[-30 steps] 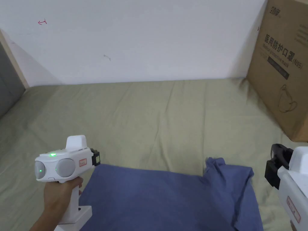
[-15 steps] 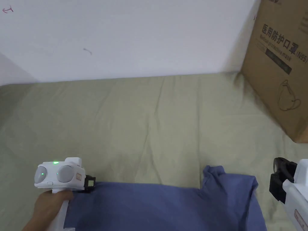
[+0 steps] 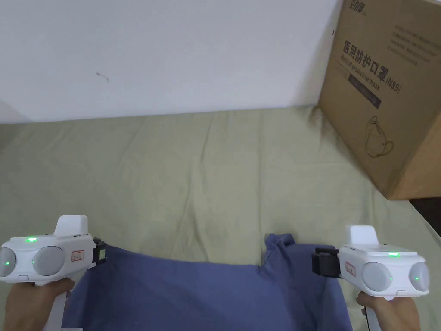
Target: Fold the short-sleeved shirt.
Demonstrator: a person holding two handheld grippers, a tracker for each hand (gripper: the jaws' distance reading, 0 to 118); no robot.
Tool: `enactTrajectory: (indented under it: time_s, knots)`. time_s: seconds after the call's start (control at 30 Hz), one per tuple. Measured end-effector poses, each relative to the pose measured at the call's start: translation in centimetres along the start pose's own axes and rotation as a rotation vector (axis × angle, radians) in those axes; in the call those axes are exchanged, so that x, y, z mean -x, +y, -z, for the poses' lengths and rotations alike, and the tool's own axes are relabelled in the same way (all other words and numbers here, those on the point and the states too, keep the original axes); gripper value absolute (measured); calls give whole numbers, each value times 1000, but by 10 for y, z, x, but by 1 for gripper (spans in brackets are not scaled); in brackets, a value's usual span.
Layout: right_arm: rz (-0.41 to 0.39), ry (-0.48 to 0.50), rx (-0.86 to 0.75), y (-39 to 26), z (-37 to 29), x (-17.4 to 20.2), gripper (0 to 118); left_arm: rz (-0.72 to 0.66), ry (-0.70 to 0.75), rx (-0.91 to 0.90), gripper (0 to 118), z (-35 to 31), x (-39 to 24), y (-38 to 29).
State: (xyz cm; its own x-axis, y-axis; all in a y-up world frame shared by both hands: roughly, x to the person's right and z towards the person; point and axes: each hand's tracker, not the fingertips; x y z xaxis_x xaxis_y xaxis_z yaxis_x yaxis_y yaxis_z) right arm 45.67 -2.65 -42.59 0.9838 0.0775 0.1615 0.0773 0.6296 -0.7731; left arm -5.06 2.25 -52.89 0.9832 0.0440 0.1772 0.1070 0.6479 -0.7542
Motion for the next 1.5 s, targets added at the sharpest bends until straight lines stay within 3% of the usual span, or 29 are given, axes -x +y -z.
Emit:
enactTrajectory:
  time_s: [0.13,0.27,0.47,0.53,0.73,1.13,1.5]
  knots:
    - [-20,36,119,-7,38,1,80,0,-4,-12,0,-13,3,0]
    - [-1,112,161,-18,59,2,4,-16,2,-14,0,-16,11,-5]
    - [-28,115,26,-11,15,2,3,-54,20,-25,0,-35,15,-11]
    - [-48,122,-37,-8,-44,23,3,-95,24,-48,0,-47,18,-13]
    - [-52,176,-219,21,-137,11,3,-151,31,-152,0,-106,32,-15]
    - [-73,253,-633,142,-301,15,3,-156,106,-509,0,-257,53,98]
    - [-26,245,-866,250,-355,8,3,-131,156,-730,0,-340,49,190]
